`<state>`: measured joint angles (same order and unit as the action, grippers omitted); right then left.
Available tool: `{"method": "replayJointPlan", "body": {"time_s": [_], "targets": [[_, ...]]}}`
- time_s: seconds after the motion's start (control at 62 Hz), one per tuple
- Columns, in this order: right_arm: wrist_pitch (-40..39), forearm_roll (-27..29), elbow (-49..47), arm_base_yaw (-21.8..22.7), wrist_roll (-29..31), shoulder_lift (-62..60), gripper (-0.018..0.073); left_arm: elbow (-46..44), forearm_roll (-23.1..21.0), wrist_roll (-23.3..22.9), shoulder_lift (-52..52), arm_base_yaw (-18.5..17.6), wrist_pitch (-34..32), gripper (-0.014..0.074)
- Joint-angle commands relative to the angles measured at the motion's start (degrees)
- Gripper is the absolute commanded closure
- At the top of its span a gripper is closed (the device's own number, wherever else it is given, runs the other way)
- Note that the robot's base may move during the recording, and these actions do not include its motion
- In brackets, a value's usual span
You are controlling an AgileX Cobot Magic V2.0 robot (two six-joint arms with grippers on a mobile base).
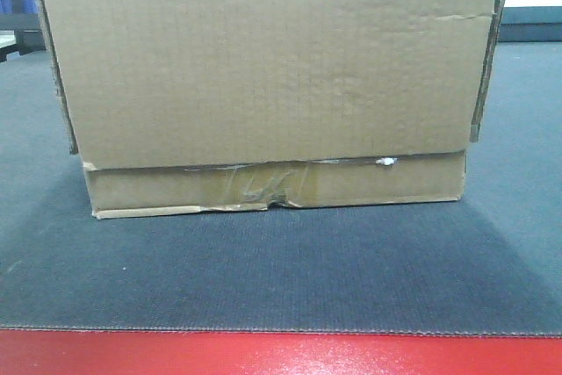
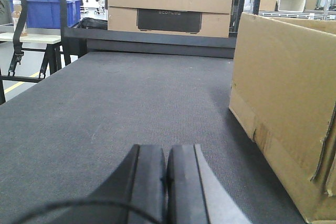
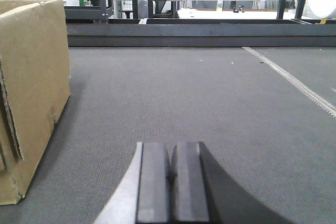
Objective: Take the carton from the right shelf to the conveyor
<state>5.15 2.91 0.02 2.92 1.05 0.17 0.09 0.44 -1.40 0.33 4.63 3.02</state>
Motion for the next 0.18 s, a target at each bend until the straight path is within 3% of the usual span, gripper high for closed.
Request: {"method": "replayJointPlan", "body": {"time_s": [0.0,0.161], "targets": [[-1.4,0.1,0.0,0.3,0.6,-0.2,0.0628,-0.1,0.0,0.5,-0.3,0.1,-1.2,0.0584],[-1.4,0.1,0.0,0.3,0.6,-0.2,0.0628,-0.1,0.0,0.5,-0.3,0.1,-1.2,0.0584]]}}
